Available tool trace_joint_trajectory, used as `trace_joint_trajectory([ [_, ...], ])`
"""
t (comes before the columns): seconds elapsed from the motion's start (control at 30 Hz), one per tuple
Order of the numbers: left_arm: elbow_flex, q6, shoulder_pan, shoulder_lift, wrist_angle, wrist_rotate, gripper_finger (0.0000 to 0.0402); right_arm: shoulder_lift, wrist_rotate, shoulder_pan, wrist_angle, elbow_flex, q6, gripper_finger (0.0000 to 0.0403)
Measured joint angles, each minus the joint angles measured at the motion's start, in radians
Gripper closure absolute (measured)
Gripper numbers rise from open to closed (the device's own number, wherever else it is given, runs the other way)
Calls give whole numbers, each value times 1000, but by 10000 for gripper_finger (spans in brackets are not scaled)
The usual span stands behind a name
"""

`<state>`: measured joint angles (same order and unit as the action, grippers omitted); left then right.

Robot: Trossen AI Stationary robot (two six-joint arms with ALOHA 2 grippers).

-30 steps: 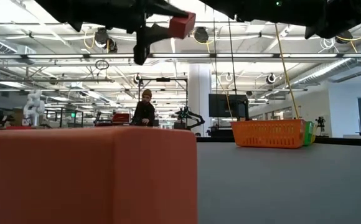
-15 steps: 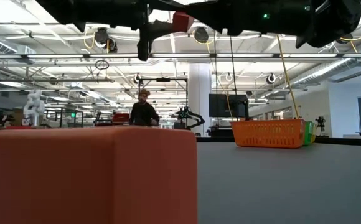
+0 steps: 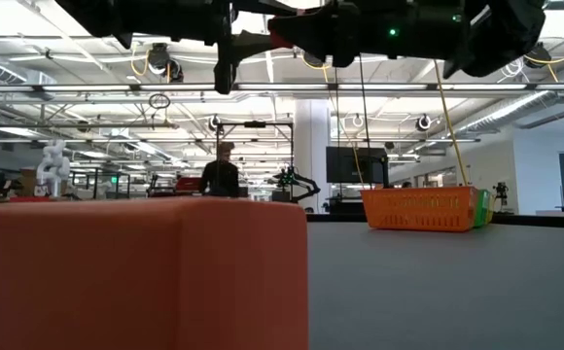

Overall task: Sort & place blocks by color
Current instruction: Put the red block into the yellow bin

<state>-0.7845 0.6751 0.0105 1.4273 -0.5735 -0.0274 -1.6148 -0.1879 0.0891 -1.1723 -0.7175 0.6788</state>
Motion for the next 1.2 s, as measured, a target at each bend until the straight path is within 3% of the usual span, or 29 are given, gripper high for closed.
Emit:
trace_joint_trajectory([
  [0.27, 0, 3, 0, 0, -3, 0, 261, -36, -75, 0, -7, -12, 0, 55],
  [0.6, 0, 0, -1, 0, 2, -2, 264, -36, -81, -1, -12, -12, 23, 125],
  [0.97, 0, -16, 4, -3, 9, -2, 207, -36, -82, 6, -19, -12, 45, 125],
  [1.2, -1, -48, 22, -42, 74, -1, 184, -32, -194, 42, -16, -11, 111, 125],
])
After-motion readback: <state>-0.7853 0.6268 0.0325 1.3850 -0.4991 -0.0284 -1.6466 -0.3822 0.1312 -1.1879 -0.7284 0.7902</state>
